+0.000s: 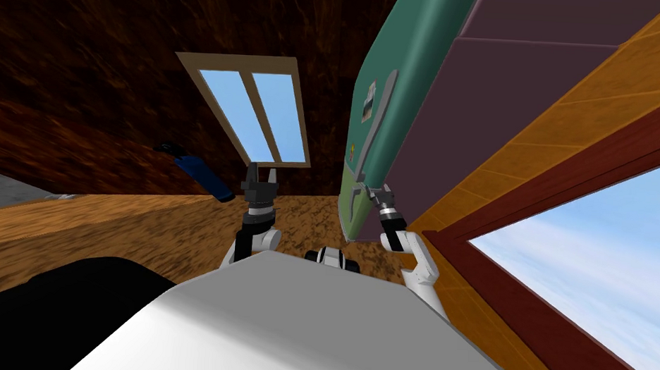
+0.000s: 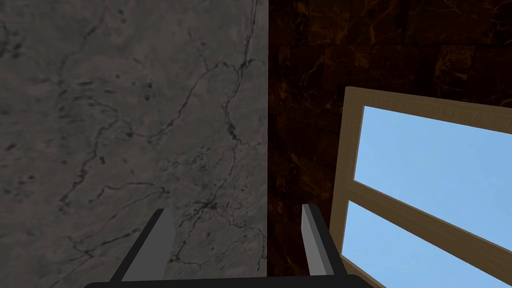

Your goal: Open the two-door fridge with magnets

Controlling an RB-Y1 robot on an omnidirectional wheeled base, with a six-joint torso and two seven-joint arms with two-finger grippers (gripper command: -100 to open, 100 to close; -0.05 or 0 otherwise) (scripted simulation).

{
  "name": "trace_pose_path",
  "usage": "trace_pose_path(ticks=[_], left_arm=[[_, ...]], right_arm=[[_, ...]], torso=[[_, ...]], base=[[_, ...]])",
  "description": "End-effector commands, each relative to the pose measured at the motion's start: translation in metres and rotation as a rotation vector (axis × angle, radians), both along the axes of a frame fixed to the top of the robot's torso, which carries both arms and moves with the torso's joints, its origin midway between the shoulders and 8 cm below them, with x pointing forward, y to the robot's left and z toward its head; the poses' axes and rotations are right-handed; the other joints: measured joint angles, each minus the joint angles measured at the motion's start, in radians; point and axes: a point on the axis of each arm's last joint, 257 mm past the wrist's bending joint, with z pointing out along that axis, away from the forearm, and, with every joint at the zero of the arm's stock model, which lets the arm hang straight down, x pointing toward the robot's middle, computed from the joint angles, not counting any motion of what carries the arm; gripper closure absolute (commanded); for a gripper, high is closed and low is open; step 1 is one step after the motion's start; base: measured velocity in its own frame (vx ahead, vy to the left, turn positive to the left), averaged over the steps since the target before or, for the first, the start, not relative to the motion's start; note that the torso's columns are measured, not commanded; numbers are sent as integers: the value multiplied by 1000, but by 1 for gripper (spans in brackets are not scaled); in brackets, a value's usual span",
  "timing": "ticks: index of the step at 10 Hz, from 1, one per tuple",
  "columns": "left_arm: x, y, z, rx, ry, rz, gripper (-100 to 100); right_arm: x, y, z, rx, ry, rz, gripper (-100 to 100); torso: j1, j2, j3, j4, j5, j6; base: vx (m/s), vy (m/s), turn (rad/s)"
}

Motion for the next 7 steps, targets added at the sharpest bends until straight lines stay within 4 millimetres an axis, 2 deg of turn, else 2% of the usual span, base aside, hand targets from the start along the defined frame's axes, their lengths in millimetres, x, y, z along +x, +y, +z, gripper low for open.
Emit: trace_pose_path(ticks=[1,7], left_arm=[[0,0,0,0,0,0,0],[0,0,0,0,0,0,0]], right_arm=[[13,-1,-9,-131,3,-60,-100],[46,-4,-27,-450,2,-186,-100]], torso=[[0,-1,0,0,0,0],[0,0,0,0,0,0]], base=[[-34,40,32],[-26,28,46]])
